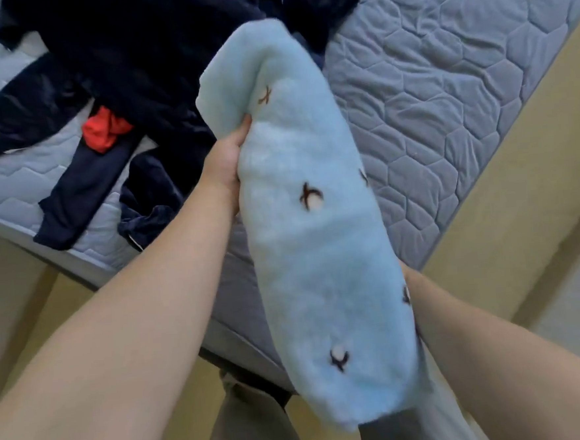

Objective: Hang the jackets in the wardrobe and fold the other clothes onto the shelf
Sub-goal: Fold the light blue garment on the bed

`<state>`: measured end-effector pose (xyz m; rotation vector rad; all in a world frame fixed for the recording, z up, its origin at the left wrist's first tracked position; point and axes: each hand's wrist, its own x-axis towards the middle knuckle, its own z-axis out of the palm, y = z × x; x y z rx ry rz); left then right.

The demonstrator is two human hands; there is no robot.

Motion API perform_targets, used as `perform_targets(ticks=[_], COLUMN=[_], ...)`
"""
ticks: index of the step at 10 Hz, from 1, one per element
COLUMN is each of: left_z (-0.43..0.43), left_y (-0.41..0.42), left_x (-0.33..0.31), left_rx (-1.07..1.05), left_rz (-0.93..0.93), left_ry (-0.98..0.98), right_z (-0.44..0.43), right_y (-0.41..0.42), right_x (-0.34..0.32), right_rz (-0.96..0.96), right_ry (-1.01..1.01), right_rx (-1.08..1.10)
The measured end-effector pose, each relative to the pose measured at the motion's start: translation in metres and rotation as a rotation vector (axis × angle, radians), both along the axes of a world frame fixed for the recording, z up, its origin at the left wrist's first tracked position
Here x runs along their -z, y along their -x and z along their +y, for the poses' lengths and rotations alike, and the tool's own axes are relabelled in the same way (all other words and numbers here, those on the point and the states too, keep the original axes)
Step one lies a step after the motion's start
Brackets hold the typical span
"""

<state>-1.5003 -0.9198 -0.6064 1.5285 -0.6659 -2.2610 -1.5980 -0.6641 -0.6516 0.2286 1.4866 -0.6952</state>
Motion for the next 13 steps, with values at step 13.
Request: perform_targets(ticks=[13], left_z=[0.076], left_y=[-0.022], left_x=[0.042], left_rx=[0.518], left_rz=[-0.305], left_ry=[-0.077], right_z=[-0.011], right_y=[0.004], right_x=[-0.055], right_rz=[-0.803], right_ry=[0.475], right_rx=[0.332])
